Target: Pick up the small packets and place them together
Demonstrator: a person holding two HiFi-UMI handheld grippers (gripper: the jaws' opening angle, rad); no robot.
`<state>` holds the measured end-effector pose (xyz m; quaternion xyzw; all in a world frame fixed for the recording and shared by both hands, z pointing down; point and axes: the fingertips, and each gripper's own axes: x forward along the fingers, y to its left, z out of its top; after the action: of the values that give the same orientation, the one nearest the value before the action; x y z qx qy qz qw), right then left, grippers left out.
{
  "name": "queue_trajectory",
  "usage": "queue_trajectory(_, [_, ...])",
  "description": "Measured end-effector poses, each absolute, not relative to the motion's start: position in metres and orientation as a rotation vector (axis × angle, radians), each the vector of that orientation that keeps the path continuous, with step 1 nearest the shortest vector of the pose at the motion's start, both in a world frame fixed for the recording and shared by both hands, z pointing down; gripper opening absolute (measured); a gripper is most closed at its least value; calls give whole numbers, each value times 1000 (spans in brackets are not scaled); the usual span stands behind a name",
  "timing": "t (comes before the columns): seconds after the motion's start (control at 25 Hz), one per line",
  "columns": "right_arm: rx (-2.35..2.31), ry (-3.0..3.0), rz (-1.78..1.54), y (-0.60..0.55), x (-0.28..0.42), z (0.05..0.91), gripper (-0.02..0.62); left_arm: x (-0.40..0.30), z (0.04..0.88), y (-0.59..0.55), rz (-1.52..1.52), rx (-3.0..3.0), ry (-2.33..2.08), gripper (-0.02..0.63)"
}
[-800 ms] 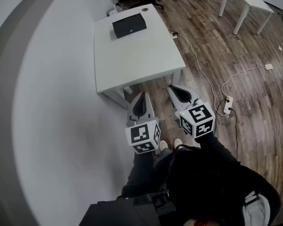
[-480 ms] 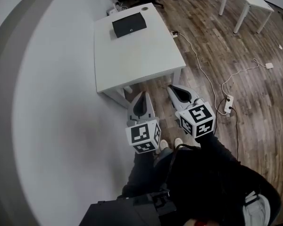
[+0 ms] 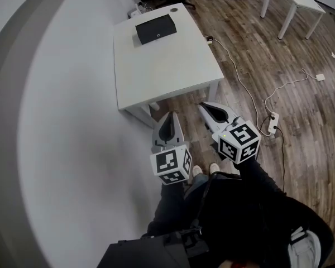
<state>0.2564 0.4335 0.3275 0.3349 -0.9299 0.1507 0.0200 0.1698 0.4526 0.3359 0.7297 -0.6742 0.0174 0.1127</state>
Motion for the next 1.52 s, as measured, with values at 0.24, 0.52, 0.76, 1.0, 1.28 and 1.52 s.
queue_trajectory(0.24, [1109, -2905, 438, 426, 239, 322, 2, 141, 345, 451, 39, 2118, -1971, 0])
queue_trajectory(0.52, [1206, -2874, 442, 395, 235, 337, 3, 120, 371, 431, 45, 2093, -1930, 0])
queue_trajectory(0.76, [1180, -2878, 375, 327, 225, 348, 3, 101, 380, 369, 24, 2046, -1979, 0])
queue_trajectory(1.0, [1175, -2869, 410, 237, 235, 350, 3, 111, 368, 285, 33, 2070, -1980, 0])
queue_trajectory(1.28, [1101, -2872, 395, 166, 233, 348, 3, 102, 365, 220, 27, 2007, -2042, 0])
queue_trajectory(1.52, [1036, -2873, 417, 138, 225, 356, 3, 93, 375, 198, 33, 1948, -2070, 0])
